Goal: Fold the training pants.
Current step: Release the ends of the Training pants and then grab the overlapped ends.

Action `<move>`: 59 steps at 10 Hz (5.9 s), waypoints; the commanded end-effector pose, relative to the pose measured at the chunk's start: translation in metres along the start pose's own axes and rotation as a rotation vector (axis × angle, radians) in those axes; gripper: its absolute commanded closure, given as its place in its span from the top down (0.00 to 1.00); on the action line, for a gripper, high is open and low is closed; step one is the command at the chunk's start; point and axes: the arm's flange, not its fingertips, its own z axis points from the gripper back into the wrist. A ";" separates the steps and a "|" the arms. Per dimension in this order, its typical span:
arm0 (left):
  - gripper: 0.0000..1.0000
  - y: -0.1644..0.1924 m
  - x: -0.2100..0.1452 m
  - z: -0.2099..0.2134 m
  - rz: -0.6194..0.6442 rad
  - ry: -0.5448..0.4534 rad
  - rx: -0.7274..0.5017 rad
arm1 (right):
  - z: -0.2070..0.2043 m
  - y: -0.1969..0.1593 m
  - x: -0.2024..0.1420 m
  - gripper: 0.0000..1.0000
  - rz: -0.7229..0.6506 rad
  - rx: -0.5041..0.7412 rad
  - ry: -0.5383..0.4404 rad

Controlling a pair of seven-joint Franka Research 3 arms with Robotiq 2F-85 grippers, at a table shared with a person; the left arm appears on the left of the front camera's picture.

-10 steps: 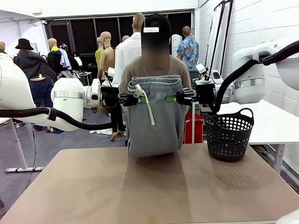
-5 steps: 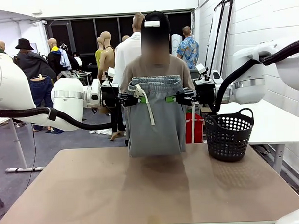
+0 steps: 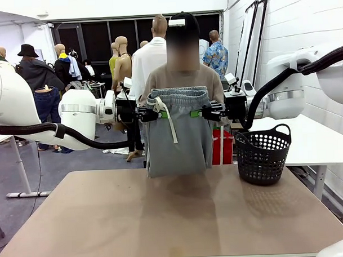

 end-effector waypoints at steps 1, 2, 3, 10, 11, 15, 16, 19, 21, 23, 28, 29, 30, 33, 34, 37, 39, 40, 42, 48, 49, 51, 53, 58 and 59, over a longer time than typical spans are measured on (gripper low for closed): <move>0.00 -0.005 0.000 0.000 -0.020 -0.024 0.011 | -0.001 0.002 0.003 0.00 0.005 0.011 -0.008; 0.00 -0.005 0.000 0.000 -0.020 -0.024 0.011 | -0.001 0.002 0.003 0.00 0.005 0.011 -0.008; 0.00 -0.005 0.000 0.000 -0.020 -0.024 0.011 | -0.001 0.002 0.003 0.00 0.005 0.011 -0.008; 0.00 -0.005 0.000 0.000 -0.020 -0.024 0.011 | -0.001 0.002 0.003 0.00 0.005 0.011 -0.008; 0.00 -0.005 0.000 0.000 -0.020 -0.024 0.011 | -0.001 0.002 0.003 0.00 0.005 0.011 -0.008; 0.00 -0.005 0.000 0.000 -0.020 -0.024 0.011 | -0.001 0.002 0.003 0.00 0.005 0.011 -0.008; 0.00 -0.005 0.000 0.000 -0.020 -0.024 0.011 | -0.001 0.002 0.003 0.00 0.005 0.011 -0.008; 0.00 -0.005 0.000 0.000 -0.020 -0.024 0.011 | -0.001 0.002 0.003 0.00 0.005 0.011 -0.008; 0.00 -0.005 0.000 0.000 -0.020 -0.024 0.011 | -0.001 0.002 0.003 0.00 0.005 0.011 -0.008; 0.00 -0.005 0.000 0.000 -0.020 -0.024 0.011 | -0.001 0.002 0.003 0.00 0.005 0.011 -0.008; 0.00 -0.005 0.000 0.000 -0.020 -0.024 0.011 | -0.001 0.002 0.003 0.00 0.005 0.011 -0.008; 0.00 -0.005 0.000 0.000 -0.020 -0.024 0.011 | -0.001 0.002 0.003 0.00 0.005 0.011 -0.008; 0.00 -0.005 0.000 0.000 -0.020 -0.024 0.011 | -0.001 0.002 0.003 0.00 0.005 0.011 -0.008; 0.00 -0.005 0.000 0.000 -0.020 -0.024 0.011 | -0.001 0.002 0.003 0.00 0.005 0.011 -0.008; 0.00 -0.005 0.000 0.000 -0.020 -0.024 0.011 | -0.001 0.002 0.003 0.00 0.005 0.011 -0.008; 0.00 -0.005 0.000 0.000 -0.020 -0.024 0.011 | -0.001 0.002 0.003 0.00 0.005 0.011 -0.008; 0.00 -0.005 0.000 0.000 -0.020 -0.024 0.011 | -0.001 0.002 0.003 0.00 0.005 0.011 -0.008; 0.00 -0.005 0.000 0.000 -0.020 -0.024 0.011 | -0.001 0.002 0.003 0.00 0.005 0.011 -0.008; 0.00 -0.005 0.000 0.000 -0.020 -0.024 0.011 | -0.001 0.002 0.003 0.00 0.005 0.011 -0.008; 0.00 -0.005 0.000 0.000 -0.020 -0.024 0.011 | -0.001 0.002 0.003 0.00 0.005 0.011 -0.008; 0.00 -0.005 0.000 0.000 -0.020 -0.024 0.011 | -0.001 0.002 0.003 0.00 0.005 0.011 -0.008; 0.00 -0.005 0.000 0.000 -0.020 -0.024 0.011 | -0.001 0.002 0.003 0.00 0.005 0.011 -0.008; 0.00 -0.005 0.000 0.000 -0.020 -0.024 0.011 | -0.001 0.002 0.003 0.00 0.005 0.011 -0.008; 0.00 -0.005 0.000 0.000 -0.020 -0.024 0.011 | -0.001 0.002 0.003 0.00 0.005 0.011 -0.008; 0.00 -0.005 0.000 0.000 -0.020 -0.024 0.011 | -0.001 0.002 0.003 0.00 0.005 0.011 -0.008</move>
